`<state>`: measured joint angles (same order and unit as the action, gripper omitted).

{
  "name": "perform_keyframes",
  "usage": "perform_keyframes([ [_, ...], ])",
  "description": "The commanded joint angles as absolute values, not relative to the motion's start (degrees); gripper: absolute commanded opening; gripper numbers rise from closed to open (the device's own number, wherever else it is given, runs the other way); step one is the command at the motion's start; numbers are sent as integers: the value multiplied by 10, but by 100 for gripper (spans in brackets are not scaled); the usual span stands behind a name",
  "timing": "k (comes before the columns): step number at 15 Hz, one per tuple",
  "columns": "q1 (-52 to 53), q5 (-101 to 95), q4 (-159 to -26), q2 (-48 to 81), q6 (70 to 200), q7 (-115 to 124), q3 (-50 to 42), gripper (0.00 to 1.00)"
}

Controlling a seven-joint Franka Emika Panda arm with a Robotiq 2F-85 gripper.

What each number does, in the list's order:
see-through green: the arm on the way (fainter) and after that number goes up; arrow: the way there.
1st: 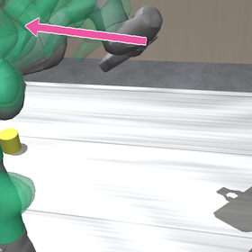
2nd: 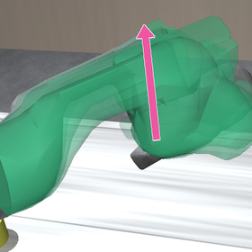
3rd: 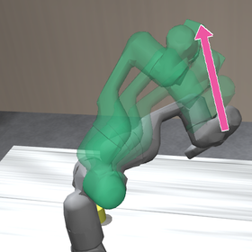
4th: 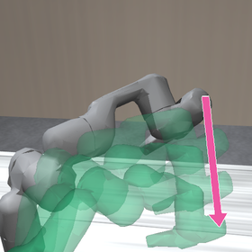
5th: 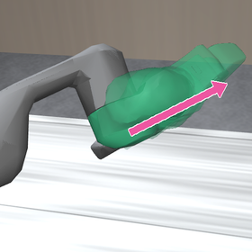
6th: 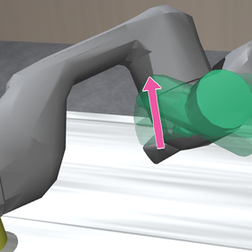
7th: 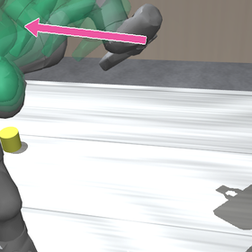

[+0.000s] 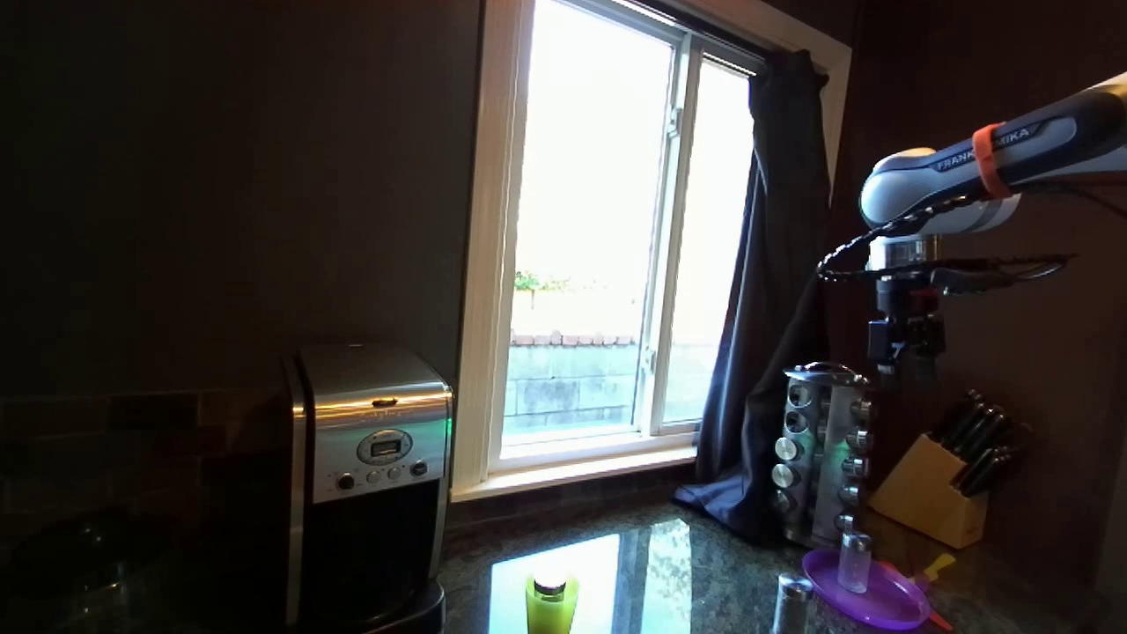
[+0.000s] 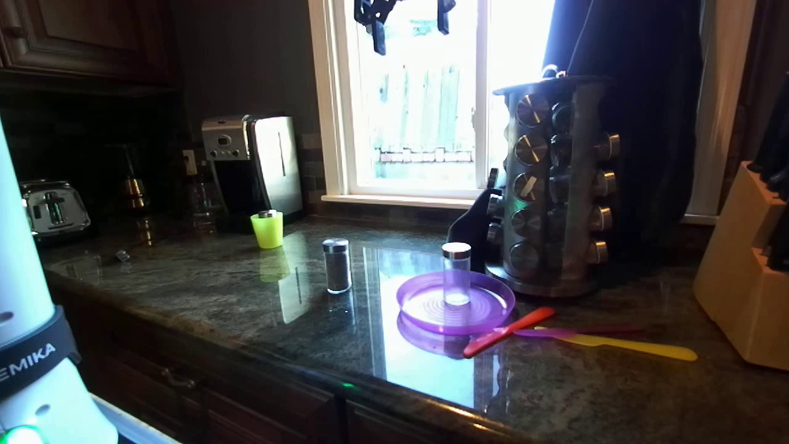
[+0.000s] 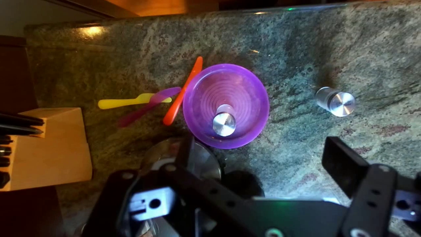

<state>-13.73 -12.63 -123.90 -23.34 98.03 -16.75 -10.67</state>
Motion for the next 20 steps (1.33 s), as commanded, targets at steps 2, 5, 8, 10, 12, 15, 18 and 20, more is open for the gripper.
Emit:
perform_keyframes([
  [2,-122,-131,-1239,-236,977,-166,-119,100],
  [5,-119,-138,-1254,-233,955,-188,-121,100],
  [8,-100,-119,-1291,-226,921,-232,-126,100],
  [10,-88,-105,-1310,-213,901,-244,-124,100],
  [12,-80,-111,-1345,-204,910,-217,-112,100],
  [15,-66,-90,-1383,-182,914,-165,-95,100],
  [18,-62,-59,-1402,-148,933,-89,-81,100],
  [20,-56,-58,-1414,-137,958,-77,-71,100],
])
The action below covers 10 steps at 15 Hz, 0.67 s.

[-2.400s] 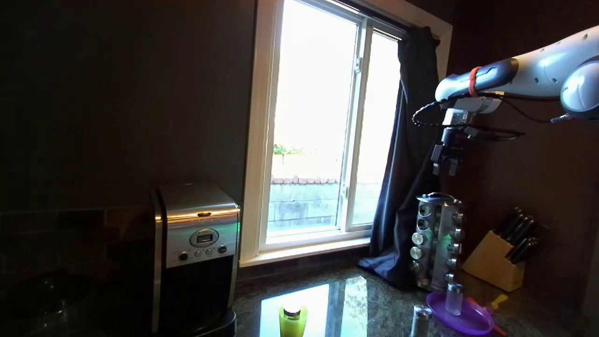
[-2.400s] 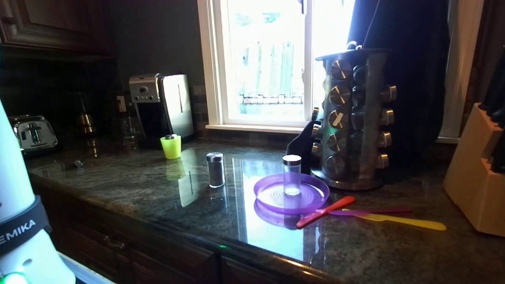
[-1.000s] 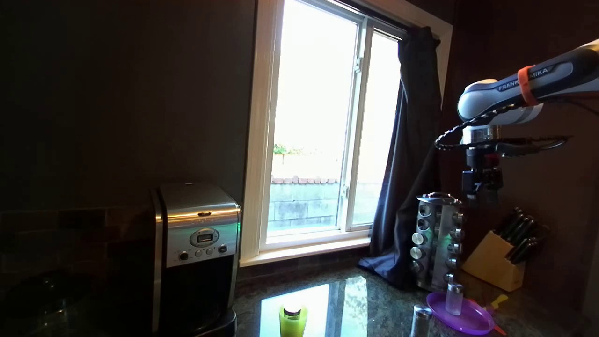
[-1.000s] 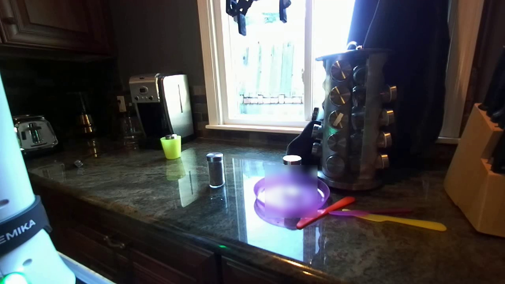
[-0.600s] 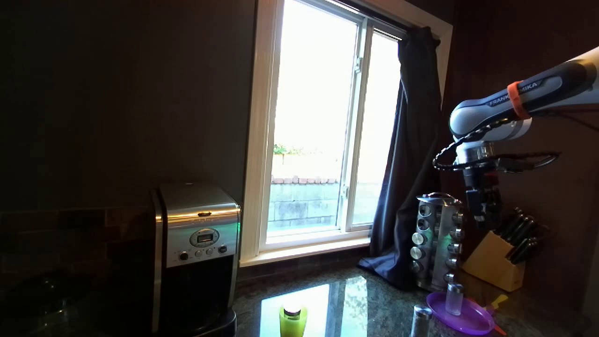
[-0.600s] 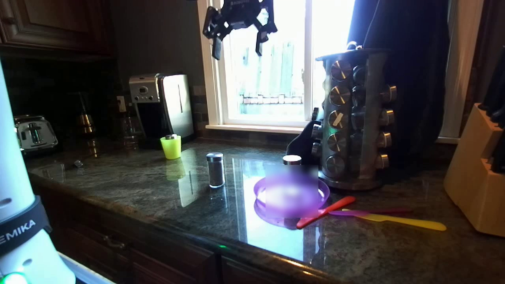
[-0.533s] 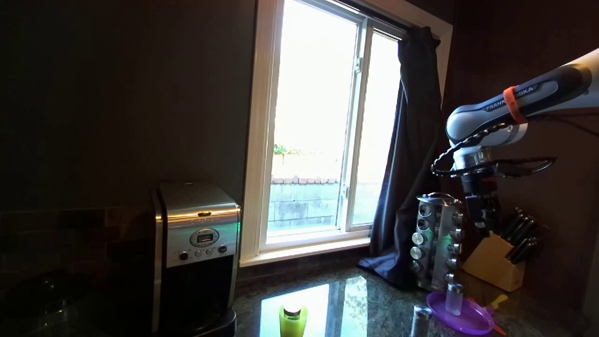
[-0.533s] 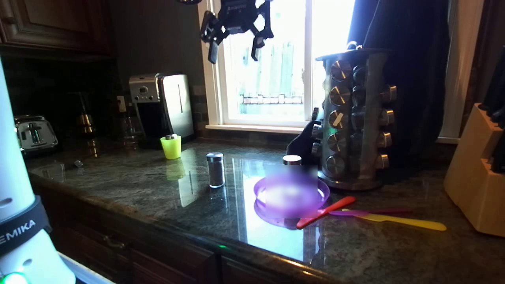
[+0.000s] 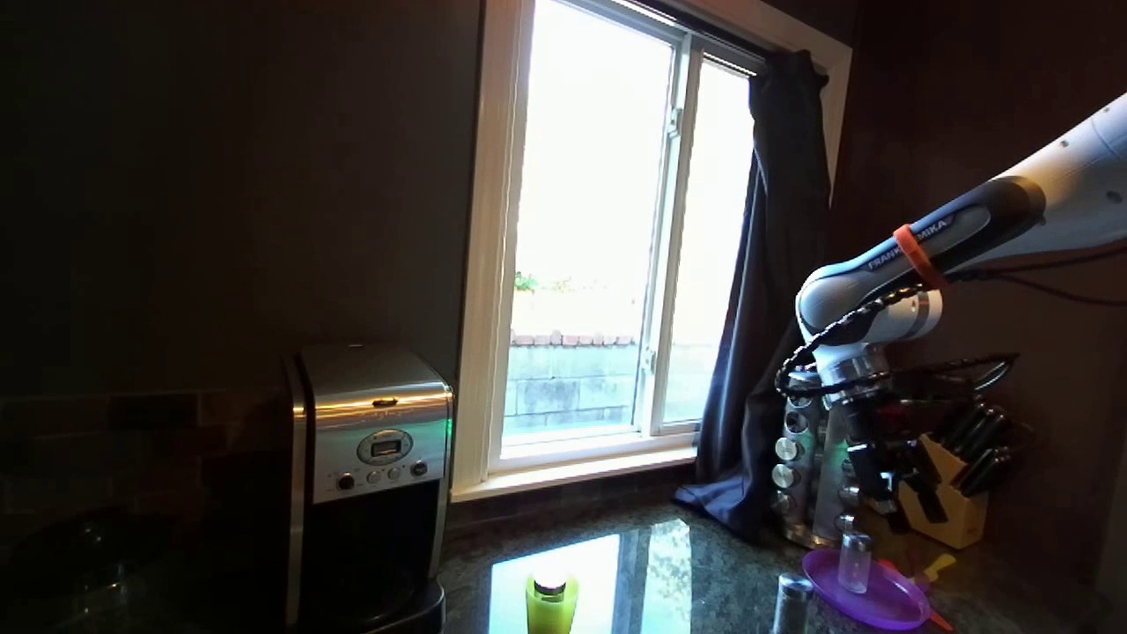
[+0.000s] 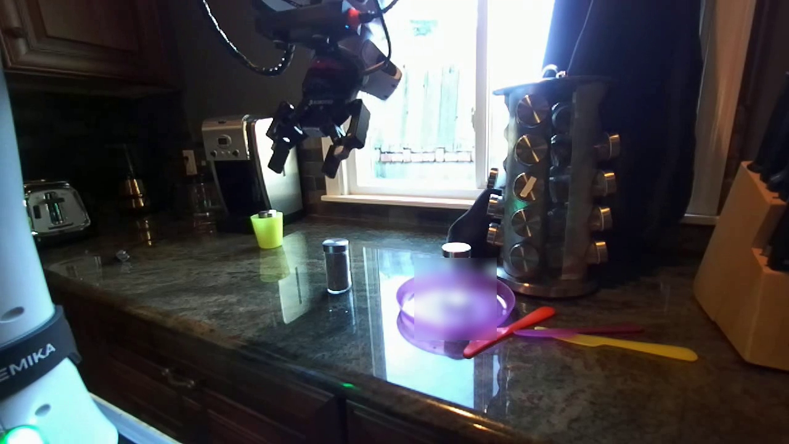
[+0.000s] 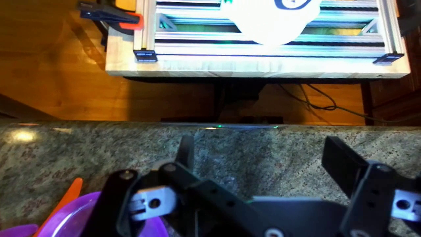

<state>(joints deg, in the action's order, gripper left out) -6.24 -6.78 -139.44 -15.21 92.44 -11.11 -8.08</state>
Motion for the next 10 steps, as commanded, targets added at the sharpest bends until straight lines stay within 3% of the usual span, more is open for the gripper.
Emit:
perform_keyframes([
  [1,-60,-65,-1399,-143,934,-100,-77,100],
  [10,-38,-4,-1414,-83,995,-97,-61,100],
])
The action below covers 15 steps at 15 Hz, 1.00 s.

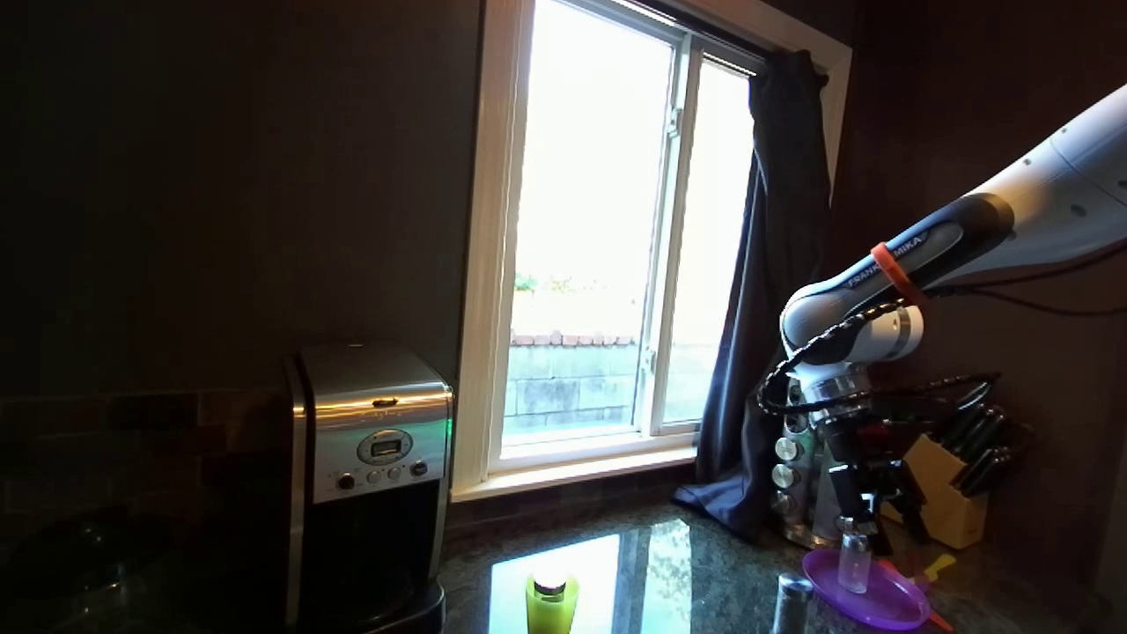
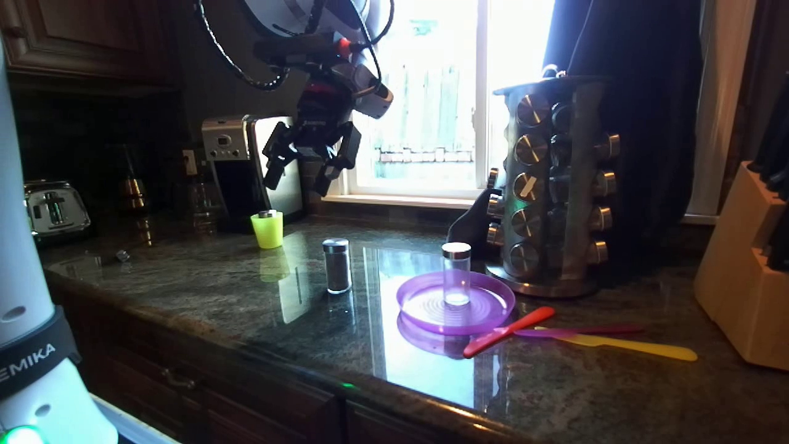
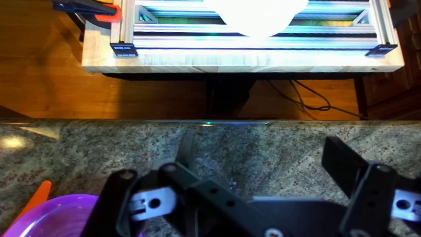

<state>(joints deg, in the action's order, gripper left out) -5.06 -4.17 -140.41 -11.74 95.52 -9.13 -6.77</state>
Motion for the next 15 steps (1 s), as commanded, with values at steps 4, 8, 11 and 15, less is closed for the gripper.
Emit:
perform_keyframes([
  [4,-32,18,-1420,-39,1111,-100,-51,100],
  [8,-35,14,-1420,-19,1188,-96,-47,100],
  [11,-36,22,-1419,-3,1224,-97,-47,100],
  [15,-38,36,-1418,16,1263,-101,-47,100],
])
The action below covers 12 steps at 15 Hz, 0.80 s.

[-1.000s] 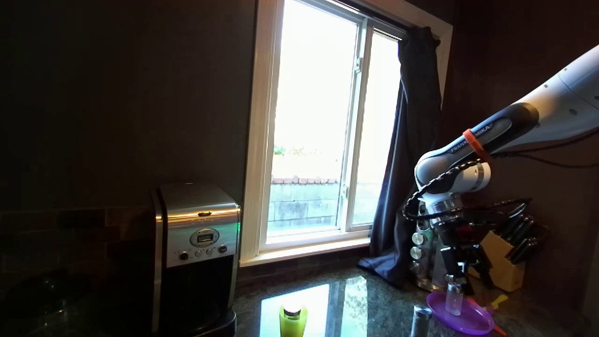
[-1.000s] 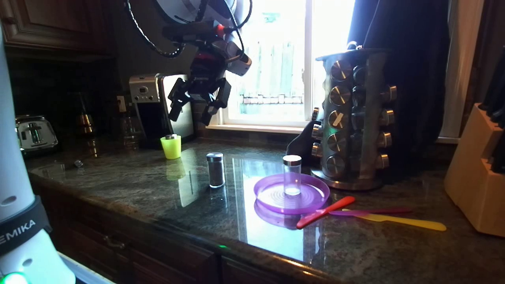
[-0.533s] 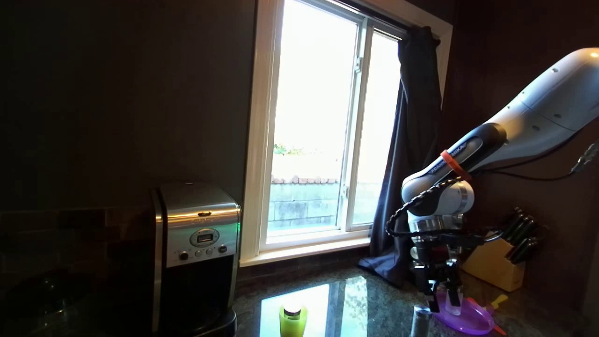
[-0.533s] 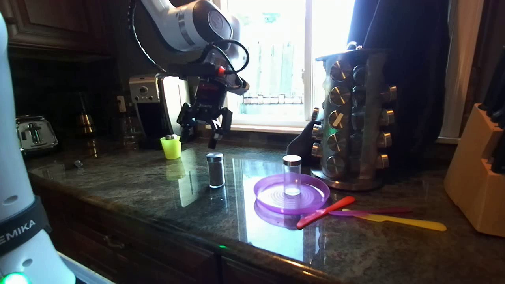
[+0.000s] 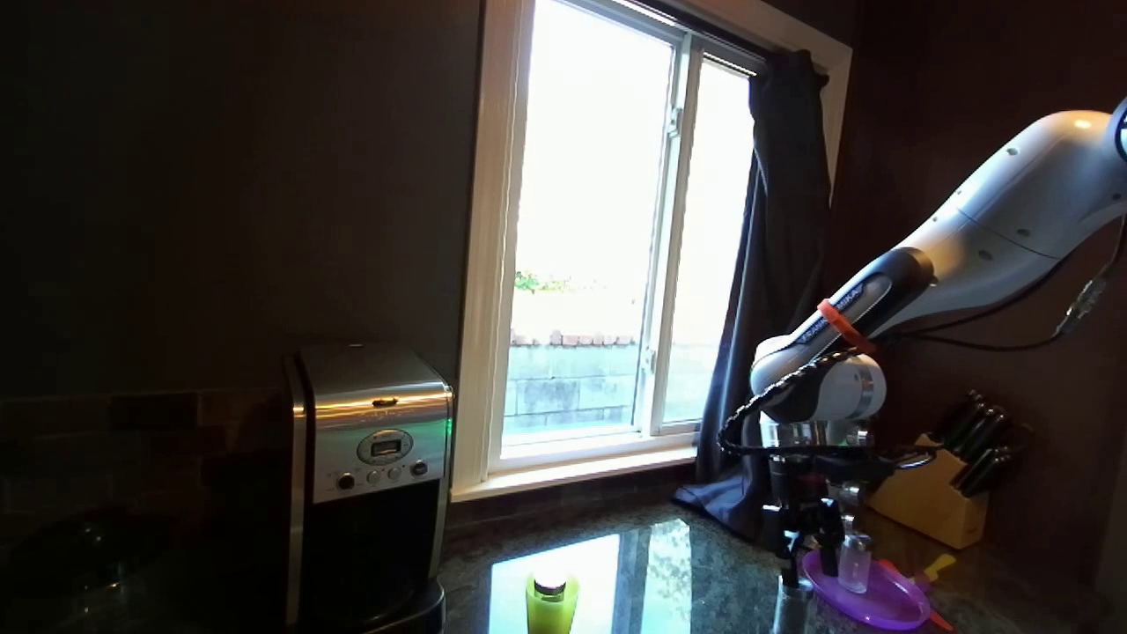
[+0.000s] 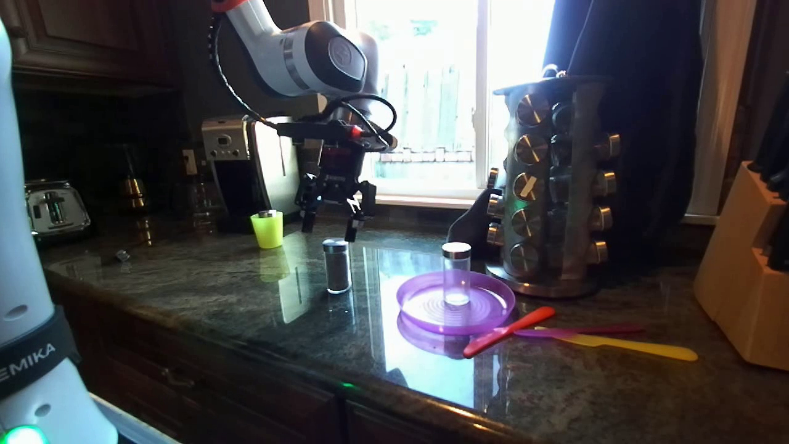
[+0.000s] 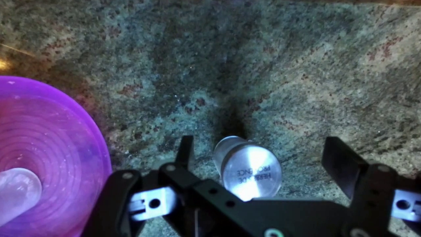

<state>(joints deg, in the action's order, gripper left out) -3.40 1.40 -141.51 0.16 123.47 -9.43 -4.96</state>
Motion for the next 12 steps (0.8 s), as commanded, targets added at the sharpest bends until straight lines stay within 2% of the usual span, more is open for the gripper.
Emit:
perform_keyframes([
  [1,-38,40,-1417,20,1272,-102,-47,96],
  [3,-39,44,-1417,26,1285,-103,-46,87],
  [5,-38,52,-1419,29,1293,-106,-45,70],
  [6,-38,52,-1419,31,1297,-105,-45,68],
  [7,-38,52,-1419,34,1303,-105,-44,71],
  [8,-38,51,-1420,35,1309,-104,-44,63],
  [12,-39,45,-1420,43,1332,-101,-44,64],
])
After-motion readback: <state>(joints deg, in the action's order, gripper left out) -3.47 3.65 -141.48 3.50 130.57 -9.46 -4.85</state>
